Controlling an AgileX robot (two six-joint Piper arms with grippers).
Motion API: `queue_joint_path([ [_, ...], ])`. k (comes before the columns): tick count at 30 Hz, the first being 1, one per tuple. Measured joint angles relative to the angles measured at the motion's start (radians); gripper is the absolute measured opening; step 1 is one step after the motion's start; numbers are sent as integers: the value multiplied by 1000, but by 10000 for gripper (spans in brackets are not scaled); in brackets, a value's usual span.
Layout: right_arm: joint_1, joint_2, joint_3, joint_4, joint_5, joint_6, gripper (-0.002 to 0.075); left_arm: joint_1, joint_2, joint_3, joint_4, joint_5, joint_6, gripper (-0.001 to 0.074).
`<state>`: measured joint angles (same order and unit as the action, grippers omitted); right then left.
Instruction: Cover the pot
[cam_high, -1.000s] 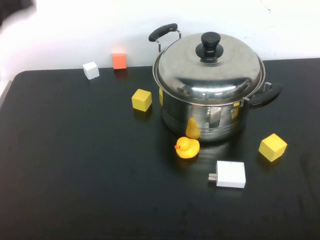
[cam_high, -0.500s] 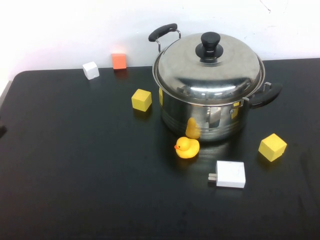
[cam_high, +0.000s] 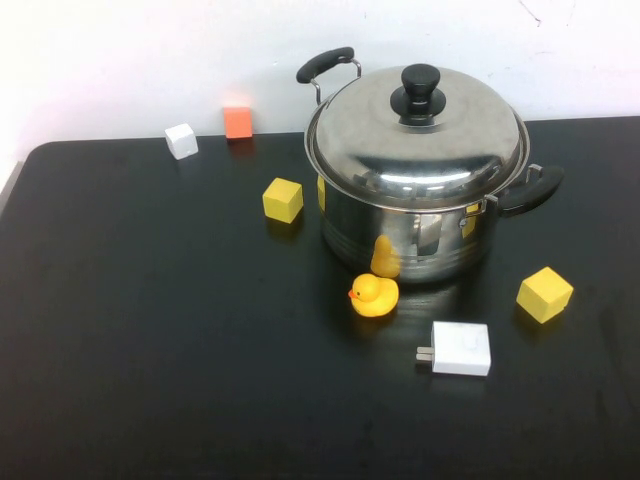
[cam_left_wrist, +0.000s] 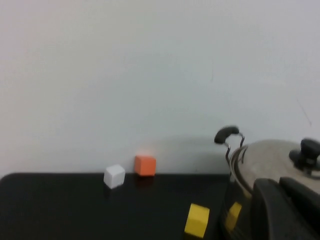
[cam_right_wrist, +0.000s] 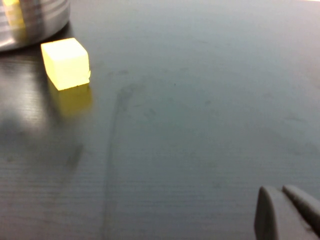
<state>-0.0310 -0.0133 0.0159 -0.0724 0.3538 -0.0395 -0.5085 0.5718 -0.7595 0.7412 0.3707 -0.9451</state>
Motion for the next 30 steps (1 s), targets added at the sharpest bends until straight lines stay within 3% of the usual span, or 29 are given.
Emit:
queue_joint_path([
  [5, 0, 0, 0, 0, 0, 0, -2, 5, -152, 0, -24, 5, -25, -2],
  [9, 0, 0, 0, 0, 0, 0, -2, 37, -287, 0, -165, 67, -70, -2],
  [16, 0, 0, 0, 0, 0, 0, -2, 173, -496, 116, -345, 181, -79, -2],
  [22, 0, 0, 0, 0, 0, 0, -2, 293, -585, 355, -409, 70, -79, -2],
  [30, 0, 0, 0, 0, 0, 1, -2, 317, -588, 647, -422, -132, -79, -2],
])
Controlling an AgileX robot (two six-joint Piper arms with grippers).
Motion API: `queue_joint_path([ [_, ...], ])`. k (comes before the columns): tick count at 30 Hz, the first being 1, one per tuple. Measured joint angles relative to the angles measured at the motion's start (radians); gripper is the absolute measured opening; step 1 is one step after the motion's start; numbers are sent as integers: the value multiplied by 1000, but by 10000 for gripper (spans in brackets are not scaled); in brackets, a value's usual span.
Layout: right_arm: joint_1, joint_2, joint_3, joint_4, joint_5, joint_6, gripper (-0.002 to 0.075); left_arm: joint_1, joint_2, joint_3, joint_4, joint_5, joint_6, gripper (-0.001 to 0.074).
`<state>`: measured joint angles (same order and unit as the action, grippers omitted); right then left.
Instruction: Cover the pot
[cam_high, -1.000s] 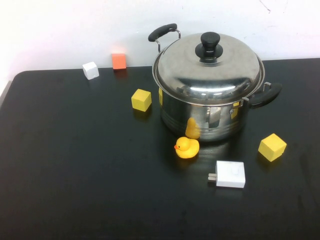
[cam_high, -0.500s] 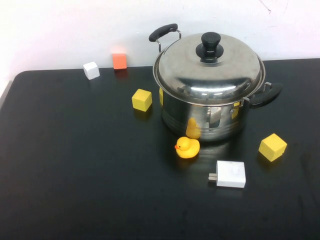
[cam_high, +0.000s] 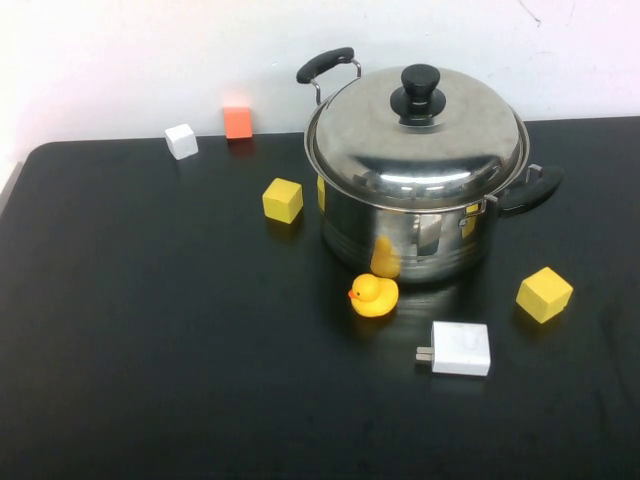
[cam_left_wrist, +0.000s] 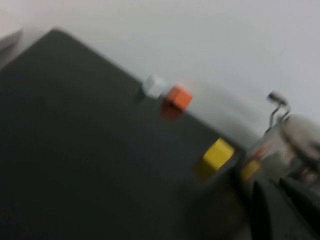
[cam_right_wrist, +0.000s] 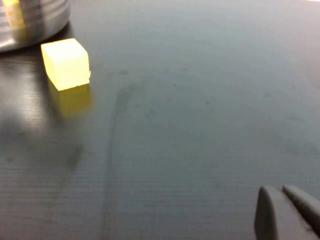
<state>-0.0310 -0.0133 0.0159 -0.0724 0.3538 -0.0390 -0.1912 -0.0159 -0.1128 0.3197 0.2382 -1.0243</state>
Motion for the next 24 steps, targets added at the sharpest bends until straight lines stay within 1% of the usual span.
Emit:
queue_joint_path([
  [4, 0, 0, 0, 0, 0, 0, -2, 0, 0, 87, 0, -27, 0, -2],
  [7, 0, 0, 0, 0, 0, 2, -2, 0, 0, 121, 0, -39, 0, -2],
  [12, 0, 0, 0, 0, 0, 2, -2, 0, 0, 131, 0, -33, -2, -2],
  [18, 0, 0, 0, 0, 0, 2, -2, 0, 0, 133, -5, 51, 7, -2],
  [21, 0, 0, 0, 0, 0, 2, -2, 6, 0, 131, -96, 92, 118, -2],
  [24, 0, 0, 0, 0, 0, 2, -2, 9, 0, 129, -198, 93, 365, -1],
])
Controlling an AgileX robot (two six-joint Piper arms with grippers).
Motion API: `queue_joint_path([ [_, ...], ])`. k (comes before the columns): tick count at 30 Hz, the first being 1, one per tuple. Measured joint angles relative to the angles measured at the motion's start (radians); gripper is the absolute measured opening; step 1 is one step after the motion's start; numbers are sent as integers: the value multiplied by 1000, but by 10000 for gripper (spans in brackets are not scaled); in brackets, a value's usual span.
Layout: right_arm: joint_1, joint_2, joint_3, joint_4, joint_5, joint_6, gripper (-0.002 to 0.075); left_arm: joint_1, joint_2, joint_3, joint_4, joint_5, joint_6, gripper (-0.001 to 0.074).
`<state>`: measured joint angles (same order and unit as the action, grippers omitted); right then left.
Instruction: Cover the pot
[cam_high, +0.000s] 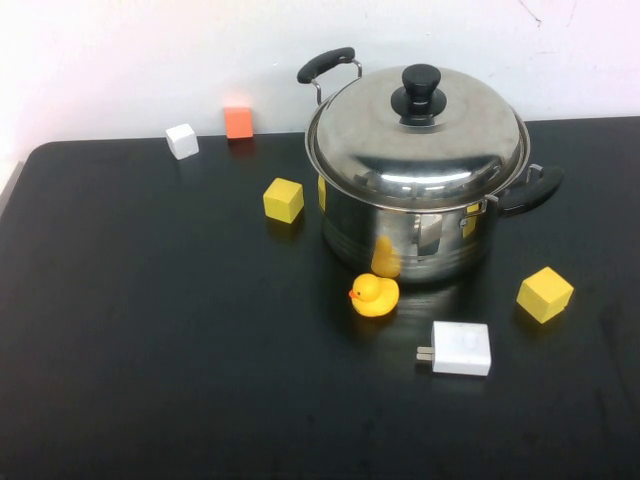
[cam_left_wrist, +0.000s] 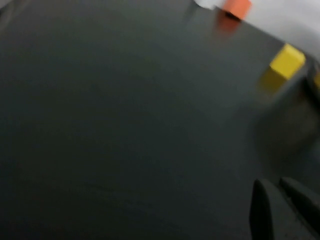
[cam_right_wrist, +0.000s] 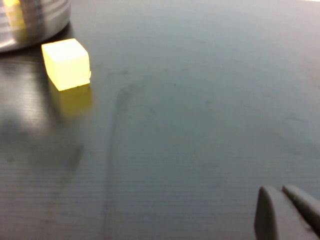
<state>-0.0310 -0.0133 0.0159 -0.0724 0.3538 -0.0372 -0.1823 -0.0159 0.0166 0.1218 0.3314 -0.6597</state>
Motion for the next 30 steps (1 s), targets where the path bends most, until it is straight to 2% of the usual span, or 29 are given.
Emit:
queue_joint_path([
  [3, 0, 0, 0, 0, 0, 0, -2, 0, 0, 0, -83, -4, 190, -2],
  [6, 0, 0, 0, 0, 0, 0, -2, 0, 0, 0, -129, -6, 265, -2],
  [17, 0, 0, 0, 0, 0, 0, -2, 3, 0, 0, -151, -6, 310, -2],
  [25, 0, 0, 0, 0, 0, 0, -2, 104, 0, 0, -179, -6, 313, -2],
  [30, 0, 0, 0, 0, 0, 0, -2, 111, 0, 0, -196, -6, 313, -2],
])
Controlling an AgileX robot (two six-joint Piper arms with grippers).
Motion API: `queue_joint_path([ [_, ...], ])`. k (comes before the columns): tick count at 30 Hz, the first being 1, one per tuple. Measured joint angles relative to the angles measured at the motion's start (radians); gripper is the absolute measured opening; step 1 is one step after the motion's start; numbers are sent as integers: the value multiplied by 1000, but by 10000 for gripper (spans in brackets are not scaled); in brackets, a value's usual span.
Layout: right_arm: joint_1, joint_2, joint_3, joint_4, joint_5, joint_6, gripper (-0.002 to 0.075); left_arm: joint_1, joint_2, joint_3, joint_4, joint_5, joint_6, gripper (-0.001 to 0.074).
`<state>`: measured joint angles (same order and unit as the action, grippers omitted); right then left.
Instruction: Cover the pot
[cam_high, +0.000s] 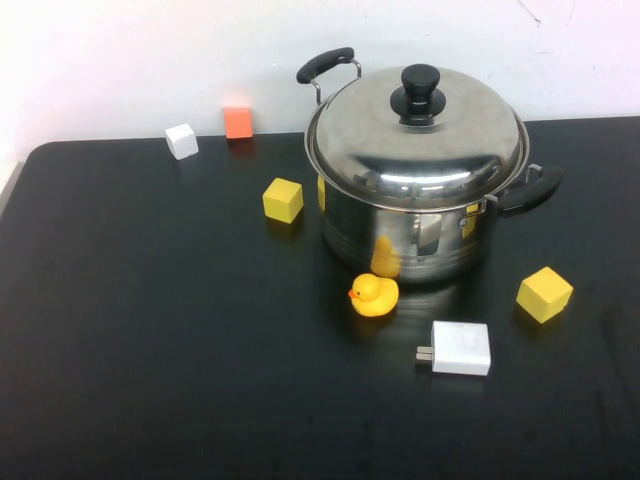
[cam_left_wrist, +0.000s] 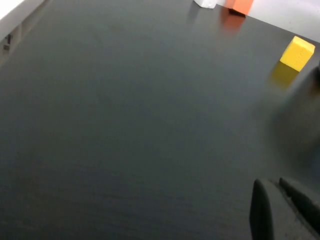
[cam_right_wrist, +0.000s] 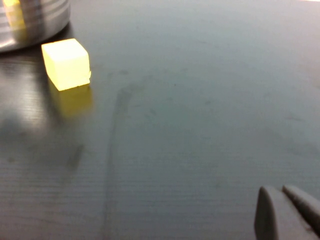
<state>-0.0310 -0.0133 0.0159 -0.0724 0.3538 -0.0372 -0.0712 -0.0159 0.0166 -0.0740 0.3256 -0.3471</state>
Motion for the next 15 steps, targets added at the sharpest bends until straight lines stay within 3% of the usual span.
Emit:
queue_joint_path([
  [10, 0, 0, 0, 0, 0, 0, -2, 0, 0, 0, 0, 0, 5, -2],
  [15, 0, 0, 0, 0, 0, 0, -2, 0, 0, 0, 0, 0, 193, -2],
])
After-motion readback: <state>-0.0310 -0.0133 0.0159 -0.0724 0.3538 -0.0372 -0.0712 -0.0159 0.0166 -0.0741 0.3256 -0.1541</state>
